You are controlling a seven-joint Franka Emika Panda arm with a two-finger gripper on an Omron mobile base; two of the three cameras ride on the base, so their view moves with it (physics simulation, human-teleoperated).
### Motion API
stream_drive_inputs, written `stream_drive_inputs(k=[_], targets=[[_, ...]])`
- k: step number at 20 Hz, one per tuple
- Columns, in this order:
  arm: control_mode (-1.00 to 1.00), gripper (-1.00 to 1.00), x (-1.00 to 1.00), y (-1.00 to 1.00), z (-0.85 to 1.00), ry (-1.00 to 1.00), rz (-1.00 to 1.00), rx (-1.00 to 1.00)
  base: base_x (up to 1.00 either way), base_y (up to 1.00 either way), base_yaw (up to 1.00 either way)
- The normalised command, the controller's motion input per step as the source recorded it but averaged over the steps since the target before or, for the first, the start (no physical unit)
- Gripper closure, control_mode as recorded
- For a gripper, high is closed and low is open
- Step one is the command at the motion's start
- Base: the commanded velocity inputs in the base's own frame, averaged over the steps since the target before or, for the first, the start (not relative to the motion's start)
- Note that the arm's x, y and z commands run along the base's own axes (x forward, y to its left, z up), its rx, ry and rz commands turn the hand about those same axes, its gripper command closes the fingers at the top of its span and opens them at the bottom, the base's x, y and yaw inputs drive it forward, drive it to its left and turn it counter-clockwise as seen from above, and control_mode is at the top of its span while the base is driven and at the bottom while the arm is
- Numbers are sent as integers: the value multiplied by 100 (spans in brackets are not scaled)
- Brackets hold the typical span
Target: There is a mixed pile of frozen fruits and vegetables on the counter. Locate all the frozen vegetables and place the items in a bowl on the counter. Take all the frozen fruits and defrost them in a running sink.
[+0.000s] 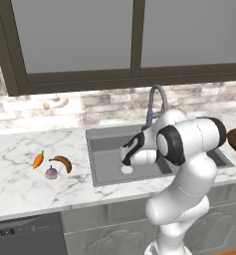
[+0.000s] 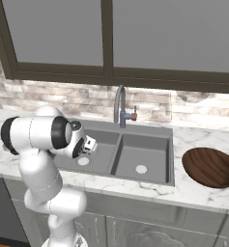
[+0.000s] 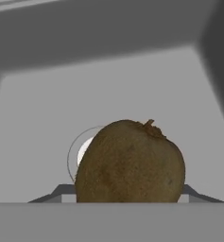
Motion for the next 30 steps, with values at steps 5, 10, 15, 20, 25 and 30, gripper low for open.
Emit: stream_drive_inputs(k=[5,10,15,20,25,30], targets=[[-100,100,5,0,-19,0,0,0,0,0,0],[-100,100,9,0,-19,0,0,0,0,0,0],[-100,100,9,0,-16,0,0,0,0,0,0],[-100,100,11,0,-13,0,0,0,0,0,0],[-100,100,13,0,-13,0,0,0,0,0,0],[-100,100,14,0,-12,0,0,0,0,0,0]])
